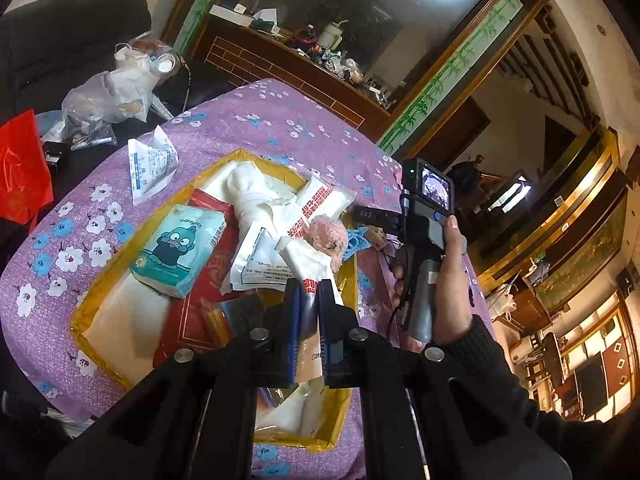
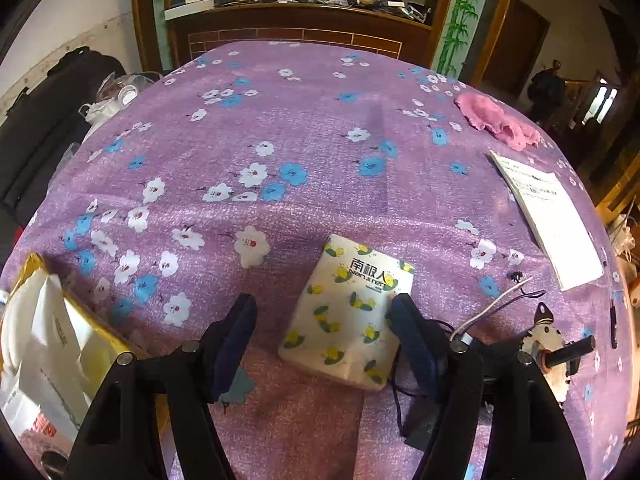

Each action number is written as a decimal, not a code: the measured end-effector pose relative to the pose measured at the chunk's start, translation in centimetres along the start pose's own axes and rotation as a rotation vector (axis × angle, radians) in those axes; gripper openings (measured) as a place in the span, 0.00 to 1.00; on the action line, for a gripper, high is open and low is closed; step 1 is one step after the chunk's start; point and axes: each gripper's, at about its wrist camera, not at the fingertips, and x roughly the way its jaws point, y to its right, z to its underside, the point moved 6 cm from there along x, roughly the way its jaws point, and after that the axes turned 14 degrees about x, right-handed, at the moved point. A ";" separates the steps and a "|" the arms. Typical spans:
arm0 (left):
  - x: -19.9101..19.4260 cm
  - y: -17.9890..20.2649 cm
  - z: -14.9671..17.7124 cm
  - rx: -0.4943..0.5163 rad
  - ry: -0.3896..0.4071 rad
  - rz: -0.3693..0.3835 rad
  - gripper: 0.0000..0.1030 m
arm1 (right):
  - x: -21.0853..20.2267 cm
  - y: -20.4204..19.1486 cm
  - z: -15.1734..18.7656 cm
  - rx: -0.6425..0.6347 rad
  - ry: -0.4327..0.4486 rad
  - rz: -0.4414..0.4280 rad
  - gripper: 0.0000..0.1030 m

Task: Organize soft objects
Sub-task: 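Grasp a white red-printed packet with the left tool while the right tool grasps the yellow patterned tissue pack, then carry the white packet and tissue pack over the tray and release them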

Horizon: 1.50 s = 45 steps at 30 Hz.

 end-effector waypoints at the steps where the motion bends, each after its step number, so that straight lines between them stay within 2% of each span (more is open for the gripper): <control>1: 0.1 -0.1 0.0 -0.001 -0.001 0.002 0.06 | -0.2 0.0 0.3 0.001 -0.009 -0.003 0.56; 2: 0.1 -0.2 0.0 -0.001 0.000 0.002 0.06 | -0.6 0.2 0.5 0.007 -0.006 0.001 0.47; 3: 0.0 -0.2 0.0 -0.003 0.000 0.004 0.06 | -0.9 0.3 0.8 0.014 -0.001 -0.001 0.47; 5: 0.0 -0.3 0.0 -0.008 -0.003 0.010 0.06 | -1.6 0.8 1.1 0.031 -0.006 -0.014 0.49; 6: 0.0 -0.3 0.0 -0.009 -0.006 0.007 0.06 | -1.3 0.8 1.0 0.036 -0.005 -0.010 0.57; 7: -0.2 -0.3 0.0 -0.008 -0.004 0.004 0.06 | -1.0 0.9 0.8 0.041 -0.008 -0.017 0.58; 8: -0.4 -0.3 0.0 -0.007 0.001 0.001 0.06 | -1.0 0.8 0.6 0.038 -0.003 -0.026 0.47; 9: -0.6 -0.3 -0.1 -0.008 0.006 -0.002 0.06 | -1.0 0.7 0.4 0.027 0.005 -0.029 0.45; 11: -0.8 -0.3 0.0 -0.010 0.009 -0.004 0.06 | -1.6 0.9 0.4 0.033 0.007 -0.066 0.31; 14: -0.7 -0.1 0.1 -0.010 0.005 -0.001 0.06 | -2.6 1.5 0.9 0.038 0.012 -0.130 0.21; 20: -0.3 0.8 0.0 -0.007 -0.003 0.011 0.06 | -5.5 4.0 3.0 0.064 0.000 -0.296 0.12; 24: -0.1 1.2 -0.2 -0.008 -0.008 0.015 0.06 | -8.2 5.5 4.9 0.050 -0.005 -0.391 0.11; 30: 0.3 1.2 -1.0 -0.009 -0.021 0.009 0.06 | -12.2 6.5 6.9 0.015 0.033 -0.478 0.08; 33: 0.6 1.0 -1.5 -0.014 -0.025 -0.002 0.06 | -13.5 6.6 6.7 -0.003 0.069 -0.494 0.08; 39: 1.0 0.3 -2.4 -0.034 -0.026 -0.005 0.06 | -15.5 7.0 7.0 -0.019 0.084 -0.540 0.08; 45: 1.8 -0.9 -5.1 -0.042 -0.011 -0.018 0.06 | -18.0 4.5 5.6 -0.068 0.128 -0.591 0.08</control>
